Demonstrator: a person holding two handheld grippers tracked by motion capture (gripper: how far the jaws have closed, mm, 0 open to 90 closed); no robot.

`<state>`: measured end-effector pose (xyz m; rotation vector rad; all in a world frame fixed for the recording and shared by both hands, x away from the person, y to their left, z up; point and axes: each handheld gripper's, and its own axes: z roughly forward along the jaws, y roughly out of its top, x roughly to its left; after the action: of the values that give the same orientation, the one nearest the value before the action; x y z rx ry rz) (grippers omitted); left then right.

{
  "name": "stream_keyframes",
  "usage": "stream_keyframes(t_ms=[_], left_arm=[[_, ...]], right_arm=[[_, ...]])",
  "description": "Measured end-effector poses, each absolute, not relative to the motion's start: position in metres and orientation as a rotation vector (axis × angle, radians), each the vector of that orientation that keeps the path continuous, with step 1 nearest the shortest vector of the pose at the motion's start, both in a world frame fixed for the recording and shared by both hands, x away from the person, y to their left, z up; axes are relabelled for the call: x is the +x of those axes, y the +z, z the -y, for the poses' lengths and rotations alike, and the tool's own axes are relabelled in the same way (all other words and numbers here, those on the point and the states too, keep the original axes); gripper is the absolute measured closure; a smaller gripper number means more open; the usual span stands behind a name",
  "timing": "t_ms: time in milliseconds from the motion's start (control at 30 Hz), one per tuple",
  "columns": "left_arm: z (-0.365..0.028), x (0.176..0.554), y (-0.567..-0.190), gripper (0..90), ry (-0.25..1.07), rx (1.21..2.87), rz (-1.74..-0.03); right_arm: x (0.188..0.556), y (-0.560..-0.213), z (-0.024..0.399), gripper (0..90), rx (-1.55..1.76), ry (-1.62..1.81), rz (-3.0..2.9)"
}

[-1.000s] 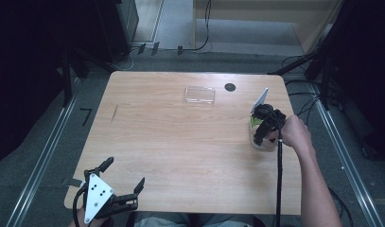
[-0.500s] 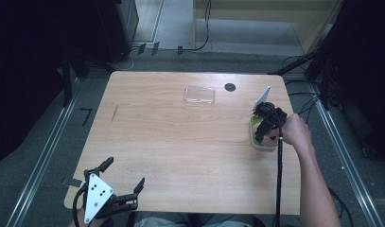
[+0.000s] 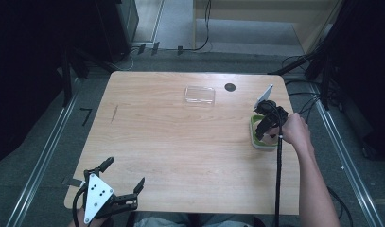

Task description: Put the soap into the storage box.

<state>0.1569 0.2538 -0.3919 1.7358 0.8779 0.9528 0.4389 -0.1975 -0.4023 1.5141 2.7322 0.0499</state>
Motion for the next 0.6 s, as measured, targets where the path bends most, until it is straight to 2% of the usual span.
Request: stream_keyframes(t_ms=[600], left_arm=[[-0.2540, 0.1569, -0.3918, 0.0, 0.952, 1.735, -0.876]], right_arm=[[0.4480, -0.4095, 0.2051, 33.5, 1.624, 0.105, -2.641]])
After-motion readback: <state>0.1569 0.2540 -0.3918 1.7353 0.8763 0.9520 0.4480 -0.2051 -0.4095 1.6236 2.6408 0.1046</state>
